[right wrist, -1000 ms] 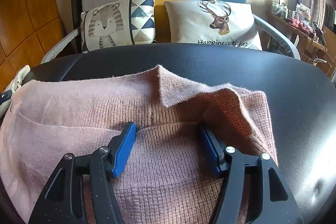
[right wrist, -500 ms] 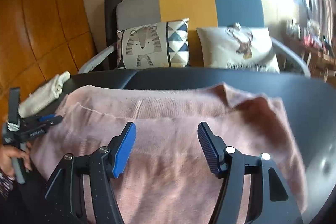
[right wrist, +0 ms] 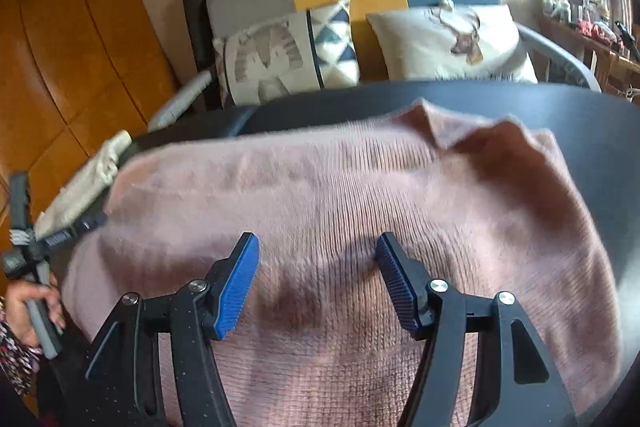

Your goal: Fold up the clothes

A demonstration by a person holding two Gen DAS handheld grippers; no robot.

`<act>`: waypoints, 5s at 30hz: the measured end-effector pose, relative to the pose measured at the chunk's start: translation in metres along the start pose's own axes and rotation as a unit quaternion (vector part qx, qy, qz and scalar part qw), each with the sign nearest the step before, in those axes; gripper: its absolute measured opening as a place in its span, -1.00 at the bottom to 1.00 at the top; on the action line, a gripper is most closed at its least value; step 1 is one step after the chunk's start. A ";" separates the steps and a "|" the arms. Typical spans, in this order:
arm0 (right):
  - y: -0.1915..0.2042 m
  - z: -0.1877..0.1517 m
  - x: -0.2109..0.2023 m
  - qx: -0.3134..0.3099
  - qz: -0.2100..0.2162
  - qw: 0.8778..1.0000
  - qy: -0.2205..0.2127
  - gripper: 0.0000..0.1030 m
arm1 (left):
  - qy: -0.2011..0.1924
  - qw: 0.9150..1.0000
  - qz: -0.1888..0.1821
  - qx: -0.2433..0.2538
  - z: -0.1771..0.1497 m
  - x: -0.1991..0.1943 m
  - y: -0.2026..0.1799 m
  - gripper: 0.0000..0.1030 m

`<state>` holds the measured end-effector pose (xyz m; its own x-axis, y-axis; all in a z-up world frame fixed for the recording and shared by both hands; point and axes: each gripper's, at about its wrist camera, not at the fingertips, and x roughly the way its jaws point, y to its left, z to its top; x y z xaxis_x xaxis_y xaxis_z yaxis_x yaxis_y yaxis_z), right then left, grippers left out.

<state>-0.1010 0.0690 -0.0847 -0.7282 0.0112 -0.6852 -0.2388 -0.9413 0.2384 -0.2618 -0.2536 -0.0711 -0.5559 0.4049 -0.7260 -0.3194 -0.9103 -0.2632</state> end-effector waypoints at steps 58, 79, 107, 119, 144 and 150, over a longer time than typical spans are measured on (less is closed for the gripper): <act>0.011 0.031 0.017 -0.056 0.001 0.998 0.016 -0.59 | 0.012 0.988 -0.015 0.151 0.008 0.036 -0.075 -0.48; -0.059 0.030 0.015 -0.027 -0.090 0.995 0.034 -0.93 | -0.093 0.986 0.012 0.139 0.022 -0.009 -0.069 -0.96; 0.004 0.045 -0.016 -0.077 0.049 0.994 -0.057 -0.71 | -0.105 0.988 0.020 0.109 0.017 -0.030 -0.078 -0.84; 0.014 0.039 0.045 -0.066 0.046 0.997 0.003 -0.71 | -0.020 0.995 0.065 0.074 0.004 0.013 -0.055 -0.74; 0.107 -0.036 -0.012 -0.085 0.127 0.987 0.054 -0.51 | -0.023 0.986 0.106 0.124 -0.082 -0.060 -0.038 -0.74; 0.068 -0.034 -0.074 -0.031 0.104 0.994 -0.012 -0.43 | -0.109 0.994 -0.023 -0.022 -0.088 -0.110 -0.001 -0.75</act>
<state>-0.0417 -0.0073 -0.0415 -0.7726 -0.1796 -0.6090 -0.0416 -0.9428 0.3307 -0.1323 -0.3050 -0.0468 -0.6958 0.4513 -0.5587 -0.3174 -0.8910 -0.3245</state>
